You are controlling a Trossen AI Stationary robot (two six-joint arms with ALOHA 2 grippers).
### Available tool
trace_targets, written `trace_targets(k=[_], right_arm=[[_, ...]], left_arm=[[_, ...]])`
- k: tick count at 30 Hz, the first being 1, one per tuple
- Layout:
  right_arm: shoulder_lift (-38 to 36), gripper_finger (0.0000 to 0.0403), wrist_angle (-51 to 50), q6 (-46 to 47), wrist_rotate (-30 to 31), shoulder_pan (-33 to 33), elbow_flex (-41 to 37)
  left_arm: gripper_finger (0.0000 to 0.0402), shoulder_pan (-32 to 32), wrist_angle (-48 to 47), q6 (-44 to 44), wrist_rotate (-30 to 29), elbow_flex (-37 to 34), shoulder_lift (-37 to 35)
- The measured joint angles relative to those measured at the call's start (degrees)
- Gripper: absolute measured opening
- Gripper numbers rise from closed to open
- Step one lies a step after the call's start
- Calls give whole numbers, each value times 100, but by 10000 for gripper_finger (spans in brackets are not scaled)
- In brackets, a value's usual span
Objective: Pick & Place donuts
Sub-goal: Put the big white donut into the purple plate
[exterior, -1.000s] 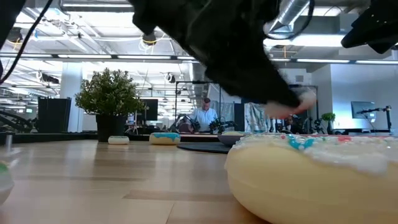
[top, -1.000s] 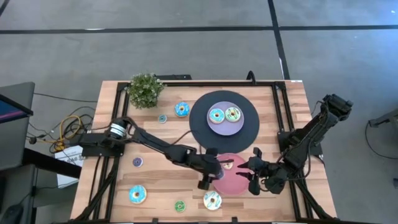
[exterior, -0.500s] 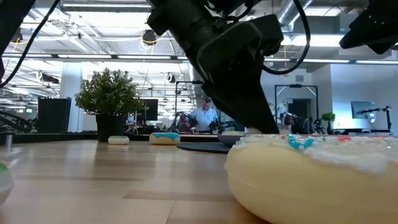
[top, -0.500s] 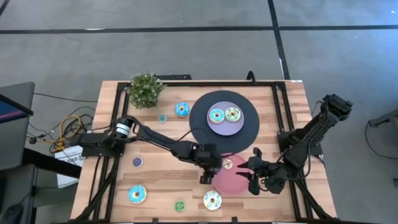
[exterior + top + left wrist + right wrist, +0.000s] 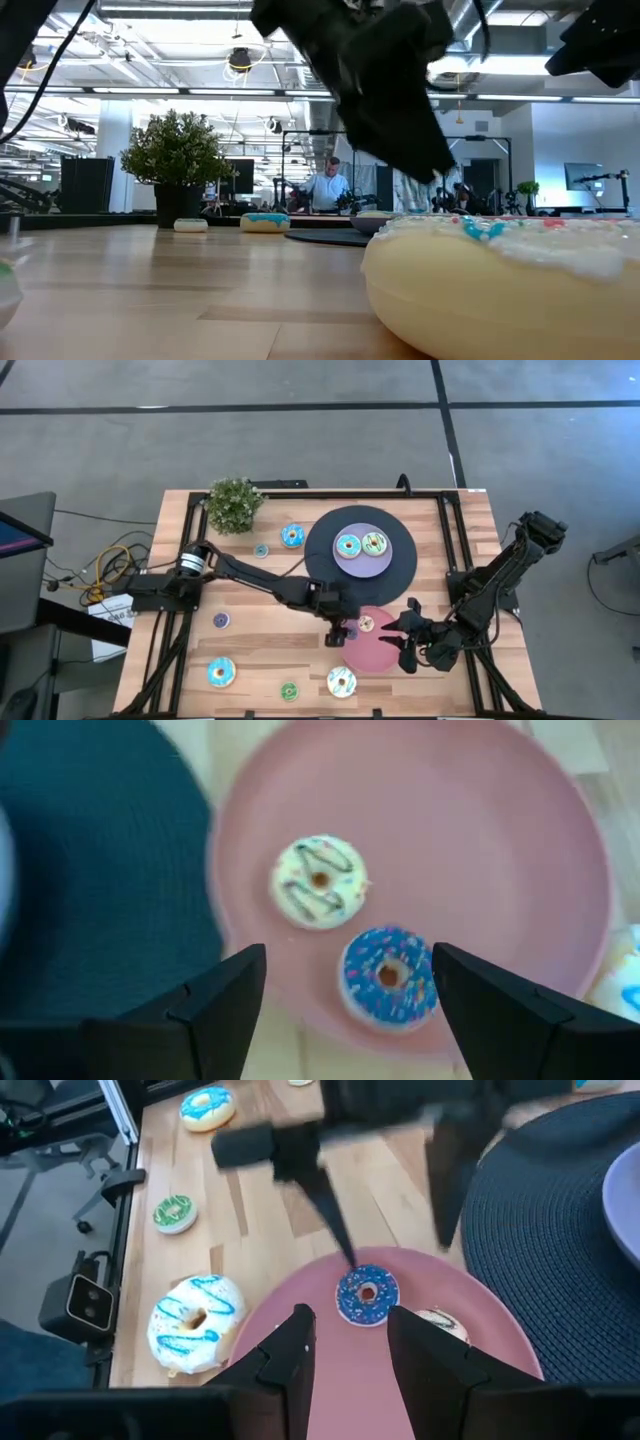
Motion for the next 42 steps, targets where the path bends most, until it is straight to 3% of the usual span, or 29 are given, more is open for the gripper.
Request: trace_targets(k=[4, 7, 11, 16, 20, 24, 31, 34, 42], right_arm=[[0, 118, 11, 308, 1, -35, -1], [0, 118, 22, 652, 18, -147, -2], [0, 118, 48, 1119, 17, -426, 0], [111, 125, 429, 1069, -2, -1002, -1], [287, 150, 1055, 124, -128, -1534, 0], [497, 187, 1798, -851, -629, -2089, 97], [1081, 245, 1809, -2045, -1669, -2632, 946], [1460, 248, 1133, -2219, -1968, -2677, 1706], [2874, 226, -3104, -1394, -2095, -2436, 4531]], left_arm=[[279, 72, -247, 306, 7, -134, -469], [279, 125, -14, 495, 163, -639, -1006], [279, 217, 599, 497, 270, -1891, -1941], [279, 303, 1533, 6, 103, -3717, -3375], [279, 302, 1983, -202, -284, -4952, -4632], [279, 286, 2206, -483, -362, -5880, -5816], [279, 278, 2515, -663, -409, -6908, -7258], [279, 277, 2509, -614, -653, -7122, -7591], [279, 277, 1900, -617, -831, -7310, -7782]])
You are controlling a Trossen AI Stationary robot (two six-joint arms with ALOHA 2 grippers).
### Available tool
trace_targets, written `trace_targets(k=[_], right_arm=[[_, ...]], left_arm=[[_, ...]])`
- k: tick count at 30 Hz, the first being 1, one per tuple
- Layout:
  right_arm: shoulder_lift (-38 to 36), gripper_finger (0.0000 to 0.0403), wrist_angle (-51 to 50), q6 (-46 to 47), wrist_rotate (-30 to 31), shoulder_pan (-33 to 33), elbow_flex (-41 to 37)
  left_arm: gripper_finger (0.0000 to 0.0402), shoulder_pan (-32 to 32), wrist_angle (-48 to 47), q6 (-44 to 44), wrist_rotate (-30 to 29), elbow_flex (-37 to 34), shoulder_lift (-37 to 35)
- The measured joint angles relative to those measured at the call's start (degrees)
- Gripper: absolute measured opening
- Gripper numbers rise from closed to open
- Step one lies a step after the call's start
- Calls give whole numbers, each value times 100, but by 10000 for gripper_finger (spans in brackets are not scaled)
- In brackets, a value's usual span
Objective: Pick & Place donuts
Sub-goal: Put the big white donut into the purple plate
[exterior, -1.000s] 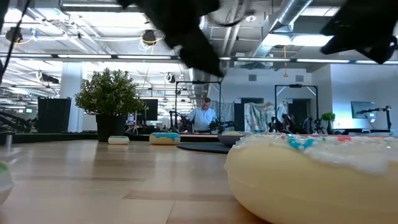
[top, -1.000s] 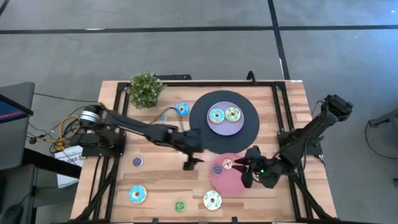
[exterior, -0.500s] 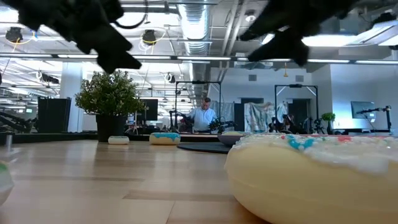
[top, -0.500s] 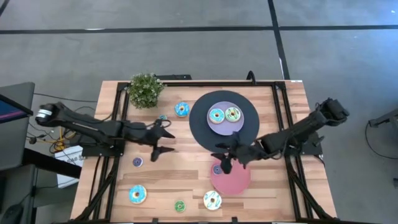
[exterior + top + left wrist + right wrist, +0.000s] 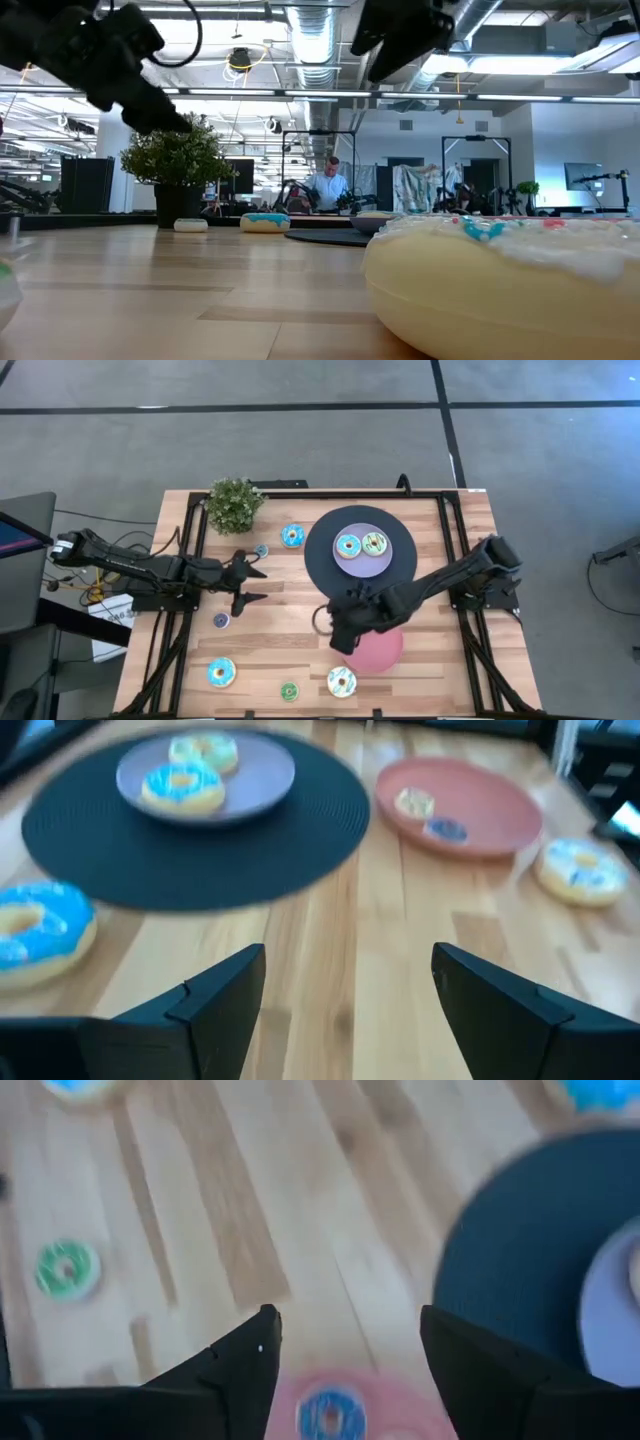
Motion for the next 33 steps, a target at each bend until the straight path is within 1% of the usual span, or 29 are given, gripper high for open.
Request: trace_targets(k=[2, 4, 8, 12, 15, 18, 20, 22, 28, 31, 33], right_arm=[[355, 220, -737, 291, -188, 115, 581], [648, 213, -1184, 450, -416, 264, 988], [1049, 201, -1296, 346, -859, 549, 1395], [1284, 191, -1192, 28, -953, 762, 1470], [1375, 186, -1126, -386, -987, 859, 1467], [1466, 183, -884, -818, -1002, 902, 1495], [1543, 183, -1026, -1193, -1047, 906, 1462], [1665, 183, -885, -1475, -1103, 903, 1475], [2039, 192, -982, -2116, -1235, 900, 1465], [2129, 205, -653, -2178, -1187, 889, 1490], [2150, 219, -710, -2212, -1159, 887, 1453]], left_arm=[[279, 0, -209, -107, 45, 0, 2], [279, 0, -348, -164, 62, 0, 2], [279, 0, -521, -179, 113, 0, 2], [279, 0, -530, -182, 190, 0, 2], [279, 0, -527, -206, 190, 0, 2], [279, 0, -534, -435, 189, 0, 4], [279, 0, -532, -614, 188, 0, 4], [279, 0, -533, -697, 188, 1, 4], [279, 0, -611, -840, 193, 4, 4], [279, 0, -756, -1038, 330, 5, 4], [279, 0, -821, -1144, 427, 7, 4]])
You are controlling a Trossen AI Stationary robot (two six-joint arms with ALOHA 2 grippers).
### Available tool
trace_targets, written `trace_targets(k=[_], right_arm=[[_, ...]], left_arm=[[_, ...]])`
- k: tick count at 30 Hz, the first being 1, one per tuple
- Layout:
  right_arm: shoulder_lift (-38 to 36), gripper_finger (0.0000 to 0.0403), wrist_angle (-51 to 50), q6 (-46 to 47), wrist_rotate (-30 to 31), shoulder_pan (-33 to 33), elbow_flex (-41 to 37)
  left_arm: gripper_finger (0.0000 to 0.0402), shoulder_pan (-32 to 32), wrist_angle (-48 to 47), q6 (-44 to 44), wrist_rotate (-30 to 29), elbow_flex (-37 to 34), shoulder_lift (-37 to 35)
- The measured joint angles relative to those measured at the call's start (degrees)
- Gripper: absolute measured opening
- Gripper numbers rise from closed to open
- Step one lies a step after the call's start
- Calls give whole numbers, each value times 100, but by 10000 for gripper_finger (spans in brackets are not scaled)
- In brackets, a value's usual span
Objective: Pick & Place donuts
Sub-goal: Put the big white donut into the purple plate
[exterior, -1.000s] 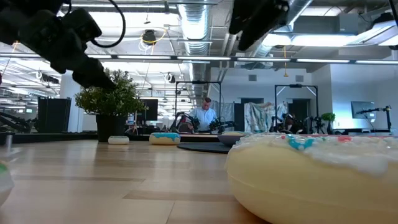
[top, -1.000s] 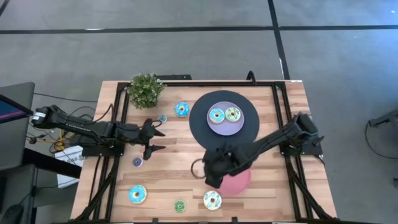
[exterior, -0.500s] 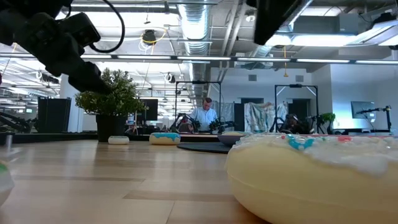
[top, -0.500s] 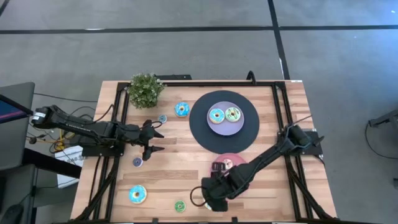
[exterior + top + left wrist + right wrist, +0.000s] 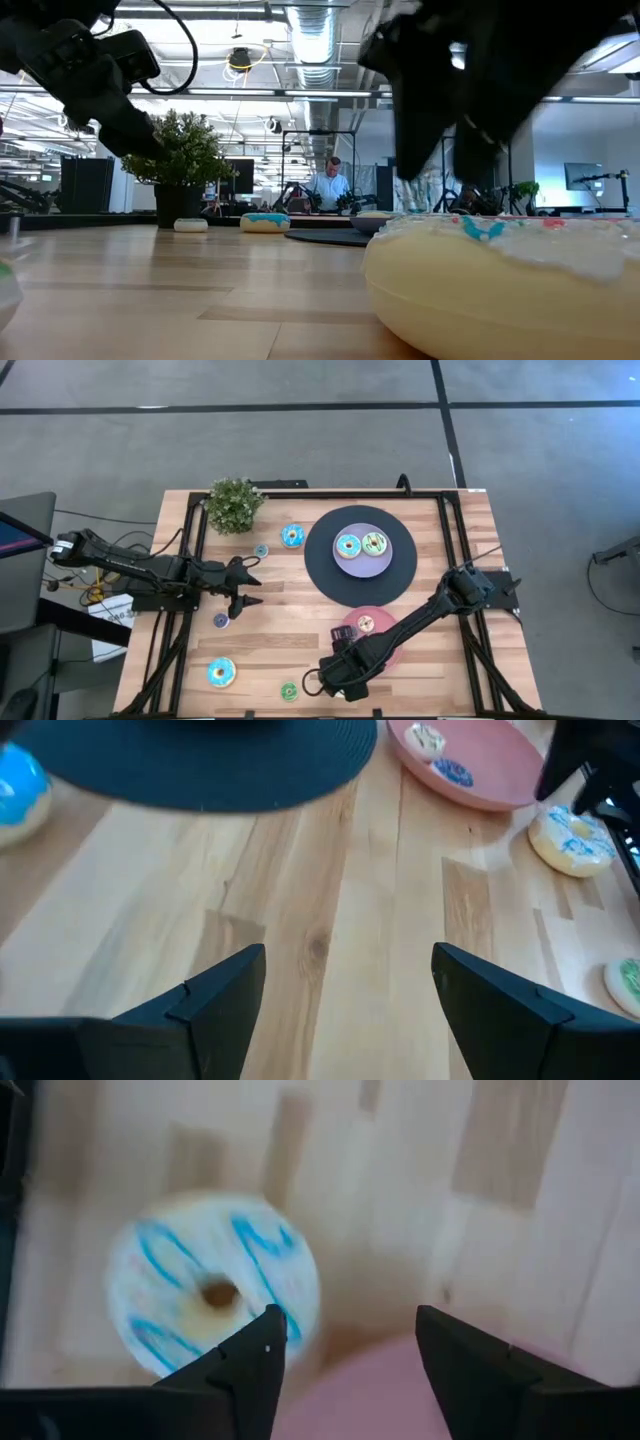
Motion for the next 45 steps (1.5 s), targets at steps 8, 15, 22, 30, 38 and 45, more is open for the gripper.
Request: trace_targets(k=[8, 15, 22, 30, 38, 45], right_arm=[[189, 250, 266, -671, -15, 64, 20], [329, 249, 450, -1205, -17, 49, 17], [327, 249, 512, -1424, -132, 42, 15], [477, 249, 741, -1468, -622, 42, 23], [632, 234, 851, -1514, -651, 37, 17], [630, 175, 764, -1282, -669, -2, 27]], left_arm=[[279, 2, 28, -33, 12, 0, 0], [279, 2, -9, -33, 12, 0, 0], [279, 0, -9, -33, 10, 0, 1], [279, 2, -6, -33, 10, 0, 1], [279, 1, -6, -35, 9, 0, 2], [279, 0, -6, -34, 10, 0, 1]])
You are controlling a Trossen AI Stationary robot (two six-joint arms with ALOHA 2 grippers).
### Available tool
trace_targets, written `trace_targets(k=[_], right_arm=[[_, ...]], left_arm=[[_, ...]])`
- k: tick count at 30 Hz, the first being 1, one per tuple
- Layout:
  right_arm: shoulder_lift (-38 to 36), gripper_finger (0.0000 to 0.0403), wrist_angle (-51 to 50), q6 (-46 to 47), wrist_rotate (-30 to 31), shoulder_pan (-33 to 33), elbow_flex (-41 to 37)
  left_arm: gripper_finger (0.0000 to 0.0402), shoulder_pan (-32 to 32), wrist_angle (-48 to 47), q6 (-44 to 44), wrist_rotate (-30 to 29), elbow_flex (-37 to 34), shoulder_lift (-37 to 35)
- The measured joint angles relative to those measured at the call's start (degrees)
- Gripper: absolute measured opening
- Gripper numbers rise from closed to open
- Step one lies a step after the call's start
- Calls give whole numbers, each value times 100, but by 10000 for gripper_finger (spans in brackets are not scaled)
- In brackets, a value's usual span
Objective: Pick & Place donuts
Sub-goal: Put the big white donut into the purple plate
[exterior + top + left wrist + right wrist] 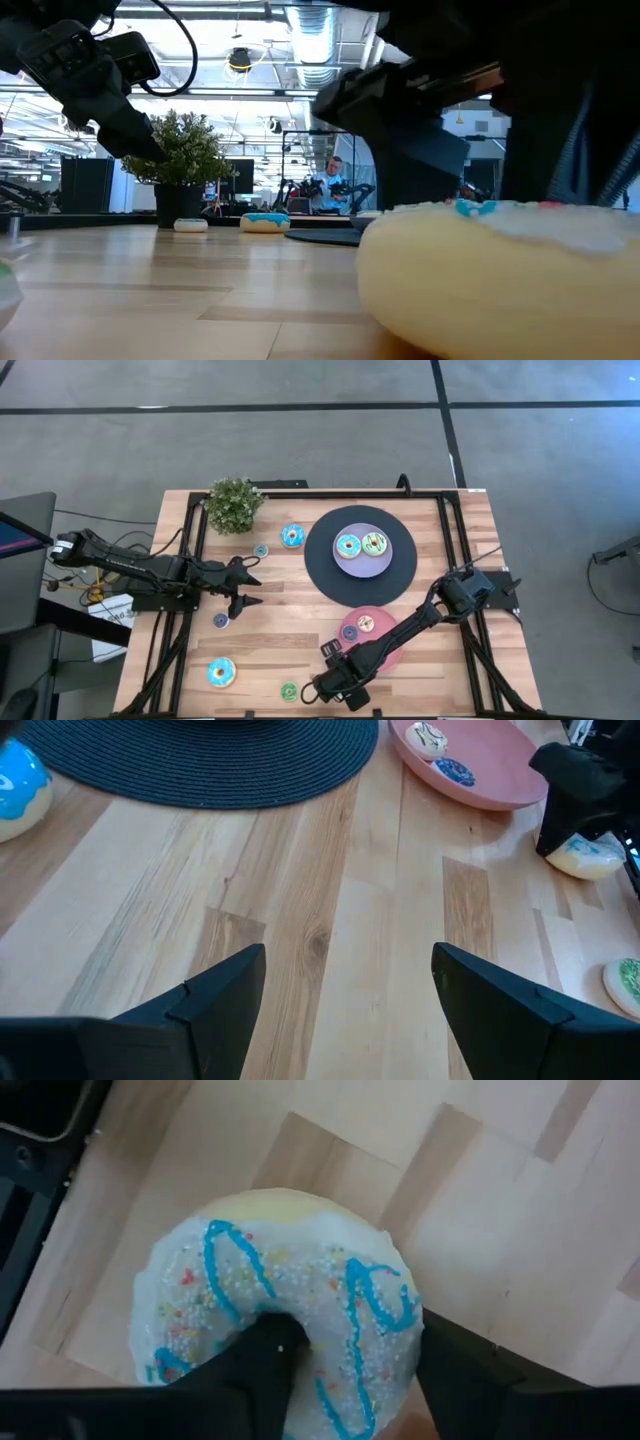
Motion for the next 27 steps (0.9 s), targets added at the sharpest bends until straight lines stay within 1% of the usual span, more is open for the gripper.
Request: trace_targets(k=[4, 8, 12, 15, 17, 20, 24, 27], right_arm=[[3, 152, -531, 177, 27, -121, 243], [9, 142, -858, 133, 42, -314, 638], [11, 140, -1105, -295, 49, -514, 1062], [10, 143, -1292, -405, 50, -727, 1349], [9, 145, -1515, -357, 54, -908, 1572], [2, 145, -1749, 63, 23, -1237, 1927], [-321, 142, -2009, 274, -252, -1718, 2058], [-708, 141, -2217, 269, -269, -2026, 1900]], left_arm=[[279, 2, 0, -1, 0, 0, -1], [279, 0, -4, 1, -1, 0, 1], [279, 0, -4, 36, -2, 0, -1], [279, 0, -9, 67, -2, 0, -1], [279, 0, -9, 70, -2, 0, 1], [279, 0, -9, 40, -2, 0, -1], [279, 1, -9, 23, -1, 0, 0], [279, 2, -11, 21, 12, 0, 0]])
